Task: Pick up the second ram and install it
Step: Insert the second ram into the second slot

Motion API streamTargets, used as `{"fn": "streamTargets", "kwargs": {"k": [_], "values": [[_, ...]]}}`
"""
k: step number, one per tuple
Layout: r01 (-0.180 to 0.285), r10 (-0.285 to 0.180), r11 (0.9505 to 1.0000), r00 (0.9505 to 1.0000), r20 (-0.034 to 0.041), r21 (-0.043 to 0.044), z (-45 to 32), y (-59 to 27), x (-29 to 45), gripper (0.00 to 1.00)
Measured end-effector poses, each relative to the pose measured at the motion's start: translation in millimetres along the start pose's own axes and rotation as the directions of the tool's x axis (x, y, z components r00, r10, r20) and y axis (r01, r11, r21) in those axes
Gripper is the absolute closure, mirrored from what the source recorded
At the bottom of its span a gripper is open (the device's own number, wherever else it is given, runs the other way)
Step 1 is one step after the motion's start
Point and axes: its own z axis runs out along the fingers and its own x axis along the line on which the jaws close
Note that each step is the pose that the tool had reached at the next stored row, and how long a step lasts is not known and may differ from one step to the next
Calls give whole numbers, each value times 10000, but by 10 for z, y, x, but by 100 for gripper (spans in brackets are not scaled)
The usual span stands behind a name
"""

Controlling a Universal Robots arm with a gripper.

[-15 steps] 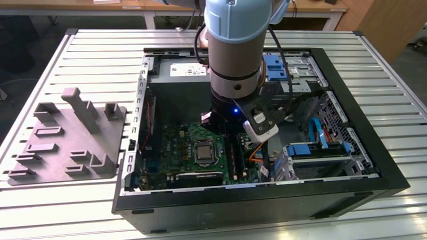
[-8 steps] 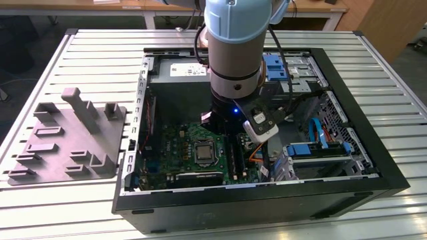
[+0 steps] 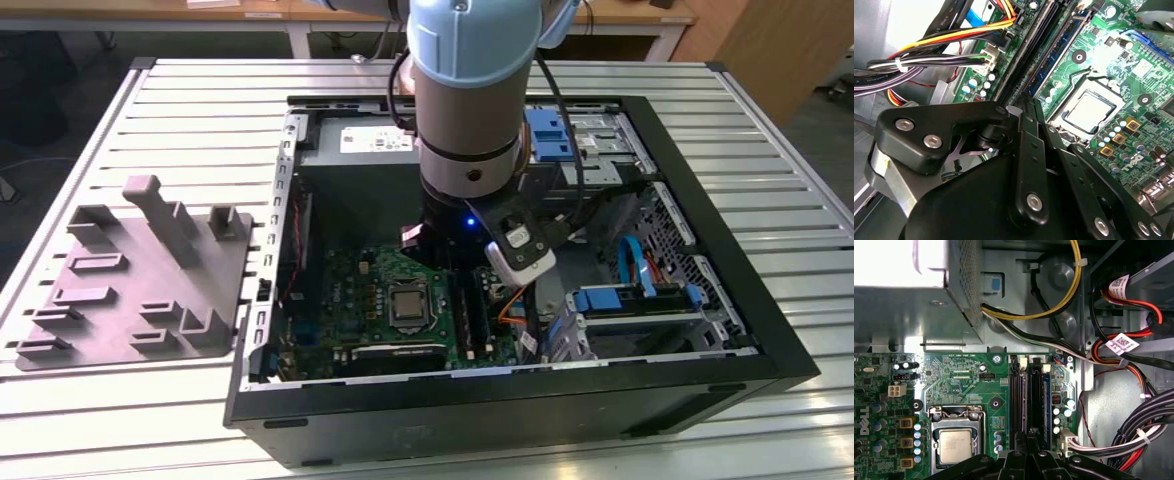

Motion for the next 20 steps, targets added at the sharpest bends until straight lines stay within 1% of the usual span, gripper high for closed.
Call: {"fn": "streamTargets", "kwargs": {"k": [8,10,12,20], "values": [[210,-210,9998,9998,6,-26,-1,-1,6,89],[213,-213,9998,9998,10,-44,-9,0,5,89],[214,-214,9998,9998,5,-32,-32,0,3,89],[140,-140,9999,9999,7,-24,-33,-1,0,89]]}}
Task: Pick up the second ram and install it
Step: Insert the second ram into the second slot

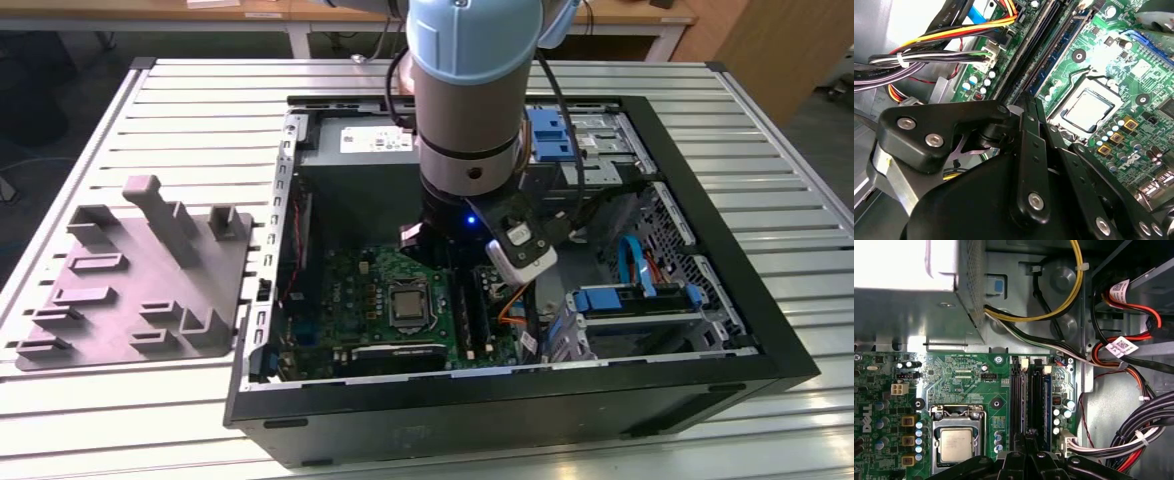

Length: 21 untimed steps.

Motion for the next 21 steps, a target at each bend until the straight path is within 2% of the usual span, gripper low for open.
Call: {"fn": "streamTargets", "kwargs": {"k": [4,21], "values": [[-135,135,9999,9999,4,12,4,-1,-1,89],[-139,139,9999,9999,18,20,32,-1,13,89]]}}
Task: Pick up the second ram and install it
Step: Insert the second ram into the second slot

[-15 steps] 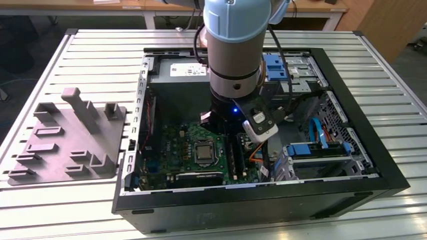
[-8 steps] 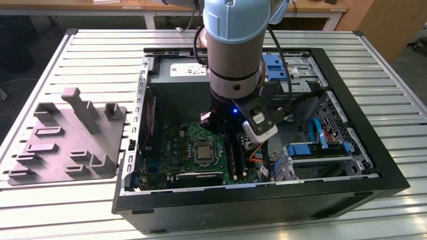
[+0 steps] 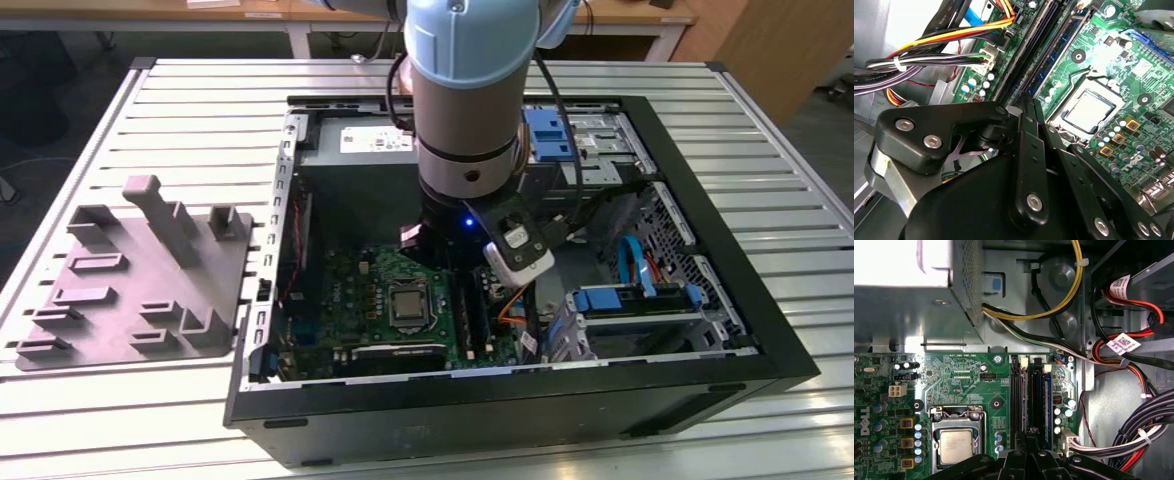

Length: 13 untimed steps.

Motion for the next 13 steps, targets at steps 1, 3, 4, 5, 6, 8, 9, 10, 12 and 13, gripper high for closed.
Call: {"fn": "streamTargets", "kwargs": {"k": [1,3,4,5,6,8,9,10,12,13], "values": [[0,0,10000,10000,0,0,1,0,0,89],[-1,1,10000,10000,8,-5,14,0,2,89],[0,0,10000,10000,7,-2,15,0,2,89],[-1,1,10000,10000,7,-1,15,0,3,89],[0,0,10000,10000,7,1,15,-1,2,89],[0,0,10000,10000,7,2,16,-1,3,89],[-1,1,10000,10000,9,1,22,-1,3,89],[-1,1,10000,10000,10,1,25,-1,4,89],[0,0,10000,10000,9,3,26,-1,4,89],[0,0,10000,10000,9,2,27,-1,4,89]]}}
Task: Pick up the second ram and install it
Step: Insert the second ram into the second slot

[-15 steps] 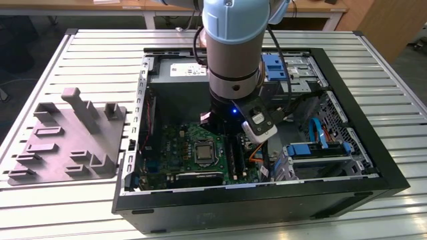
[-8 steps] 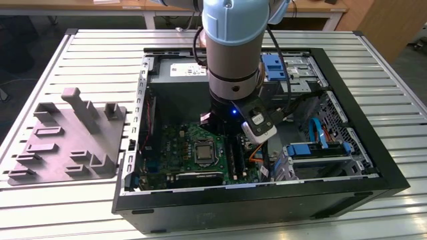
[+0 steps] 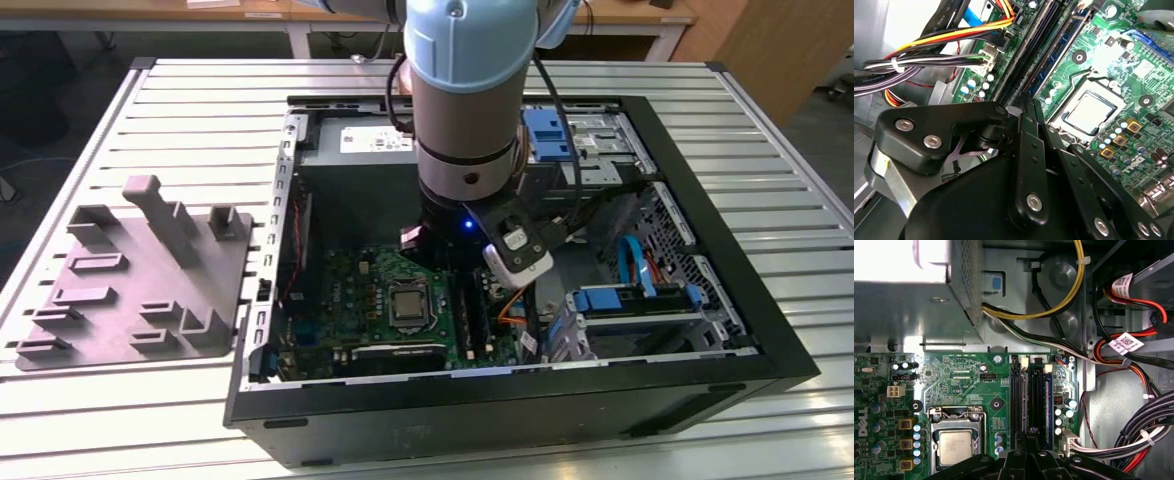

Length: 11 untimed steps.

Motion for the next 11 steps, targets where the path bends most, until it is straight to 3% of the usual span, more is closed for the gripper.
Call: {"fn": "streamTargets", "kwargs": {"k": [11], "values": [[0,0,10000,10000,10,-3,29,-1,5,89]]}}
